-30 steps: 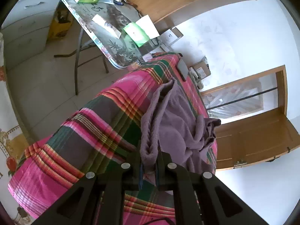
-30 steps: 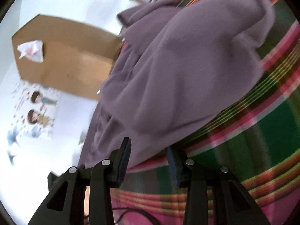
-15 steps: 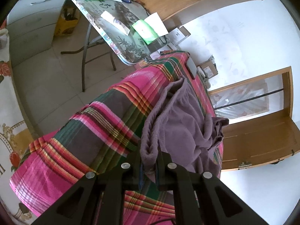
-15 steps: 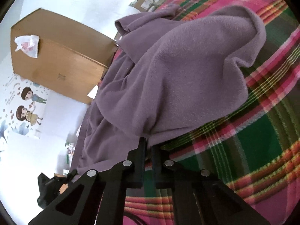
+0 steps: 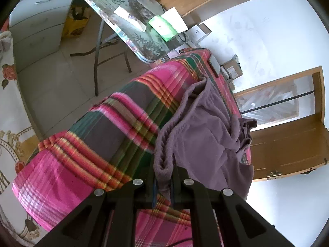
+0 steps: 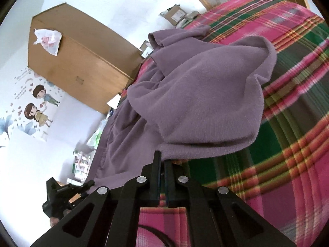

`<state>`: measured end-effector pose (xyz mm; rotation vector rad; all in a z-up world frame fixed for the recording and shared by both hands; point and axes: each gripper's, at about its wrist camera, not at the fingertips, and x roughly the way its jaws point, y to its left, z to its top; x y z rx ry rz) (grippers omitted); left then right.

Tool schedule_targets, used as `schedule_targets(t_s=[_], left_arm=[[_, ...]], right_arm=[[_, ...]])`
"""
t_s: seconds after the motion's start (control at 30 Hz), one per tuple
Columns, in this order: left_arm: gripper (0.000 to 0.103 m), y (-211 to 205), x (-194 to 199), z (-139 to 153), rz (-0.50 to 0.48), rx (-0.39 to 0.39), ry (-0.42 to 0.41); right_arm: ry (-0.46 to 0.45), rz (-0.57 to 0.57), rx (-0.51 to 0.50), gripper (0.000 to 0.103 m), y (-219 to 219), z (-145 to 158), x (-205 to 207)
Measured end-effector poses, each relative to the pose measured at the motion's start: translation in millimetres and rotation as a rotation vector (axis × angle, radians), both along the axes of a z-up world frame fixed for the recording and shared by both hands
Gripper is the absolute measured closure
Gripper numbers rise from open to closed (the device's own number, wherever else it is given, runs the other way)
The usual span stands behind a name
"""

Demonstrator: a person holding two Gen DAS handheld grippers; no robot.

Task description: Fold clothes

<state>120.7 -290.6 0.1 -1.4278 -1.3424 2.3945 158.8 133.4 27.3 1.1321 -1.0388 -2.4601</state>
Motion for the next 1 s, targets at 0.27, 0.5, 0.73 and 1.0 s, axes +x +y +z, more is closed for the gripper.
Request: schedule_targets(t_s=[0.27,0.5,0.73,1.0], left_arm=[[0.094,-1,12,-4,-0.001,-0.018,-0.008],[0.094,-5,19,-10,0.007,-0.021,-0.015],[0.094,-5,25,-12,0.004,-0.023,-0.012],[0.094,-6,27,-16,0.011,-0.015,-0.019]], right_arm=[[0.014,0.030,0.019,0.100,-3,5,24],[-0.044,0.076,0.043,0.100,-10,-10,34],[-0.065,0.079,0.060,0.100,-14,-15,35],[-0.085,0.096,0.063,0.100,-15,-18,32]])
